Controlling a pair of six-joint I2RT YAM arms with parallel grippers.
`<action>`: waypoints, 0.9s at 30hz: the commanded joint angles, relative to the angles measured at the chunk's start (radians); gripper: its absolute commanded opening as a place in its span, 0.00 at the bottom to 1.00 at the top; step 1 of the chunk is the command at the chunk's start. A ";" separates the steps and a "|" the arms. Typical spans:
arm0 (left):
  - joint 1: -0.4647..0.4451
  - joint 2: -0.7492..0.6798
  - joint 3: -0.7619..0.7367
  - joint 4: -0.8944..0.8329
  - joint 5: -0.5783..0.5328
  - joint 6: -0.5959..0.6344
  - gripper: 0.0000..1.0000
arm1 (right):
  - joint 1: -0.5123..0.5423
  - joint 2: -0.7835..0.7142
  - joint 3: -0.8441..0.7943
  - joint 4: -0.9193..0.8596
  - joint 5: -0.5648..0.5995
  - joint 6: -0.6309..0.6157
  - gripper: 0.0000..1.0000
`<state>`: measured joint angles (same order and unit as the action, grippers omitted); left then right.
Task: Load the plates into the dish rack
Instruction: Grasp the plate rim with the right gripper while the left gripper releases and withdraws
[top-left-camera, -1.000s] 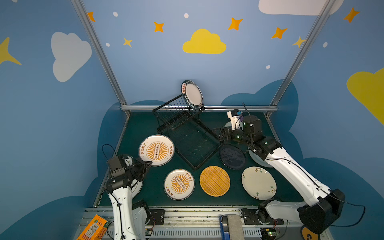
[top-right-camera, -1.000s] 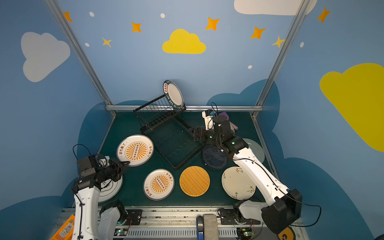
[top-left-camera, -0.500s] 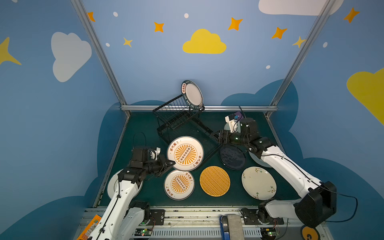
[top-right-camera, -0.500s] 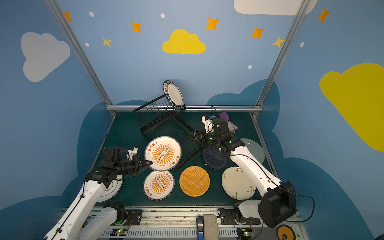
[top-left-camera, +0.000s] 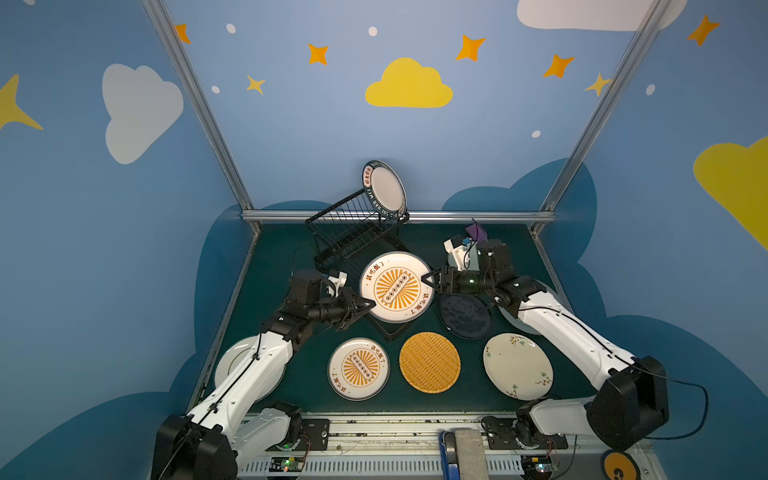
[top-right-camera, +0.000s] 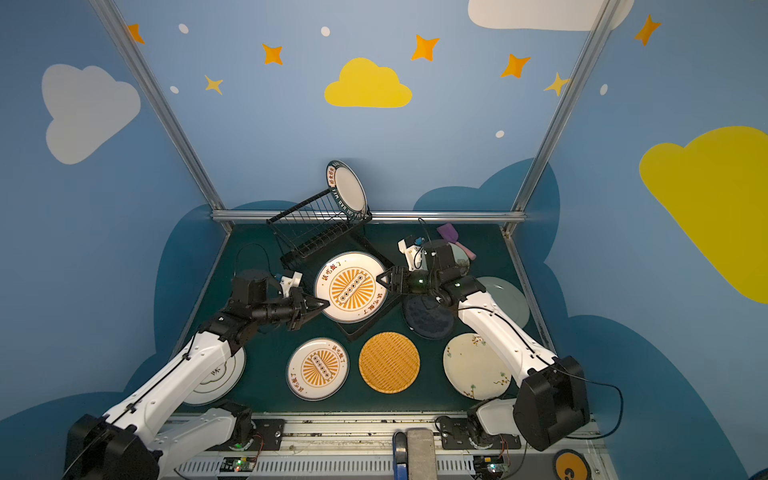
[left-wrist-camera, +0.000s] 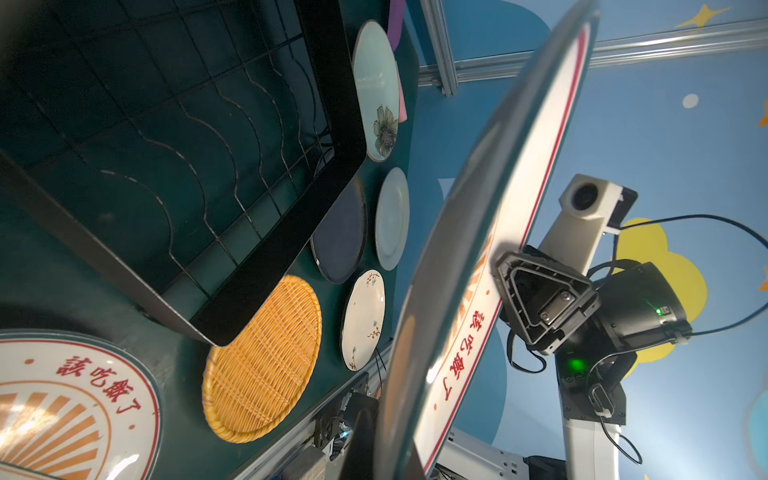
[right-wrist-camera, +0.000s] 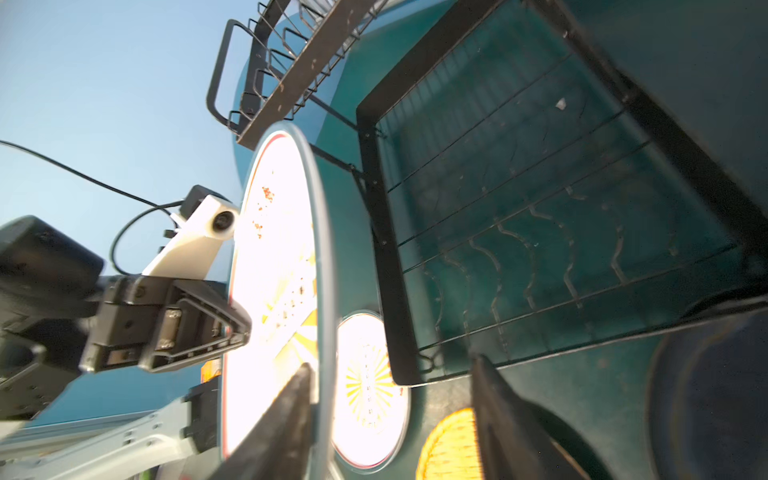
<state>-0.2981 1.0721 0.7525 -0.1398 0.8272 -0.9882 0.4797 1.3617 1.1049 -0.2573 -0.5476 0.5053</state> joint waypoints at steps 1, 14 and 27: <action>-0.004 0.002 0.034 0.090 0.037 0.000 0.04 | -0.006 0.007 0.025 0.002 -0.030 0.003 0.37; -0.006 0.019 0.035 0.106 0.044 0.025 0.04 | 0.003 0.003 0.008 0.014 -0.108 0.089 0.09; -0.004 0.029 0.041 0.094 0.038 0.060 0.04 | 0.010 0.017 0.002 0.025 -0.115 0.114 0.00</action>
<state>-0.3084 1.1049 0.7525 -0.1047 0.8326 -0.9348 0.4801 1.3743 1.1122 -0.2432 -0.6201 0.6319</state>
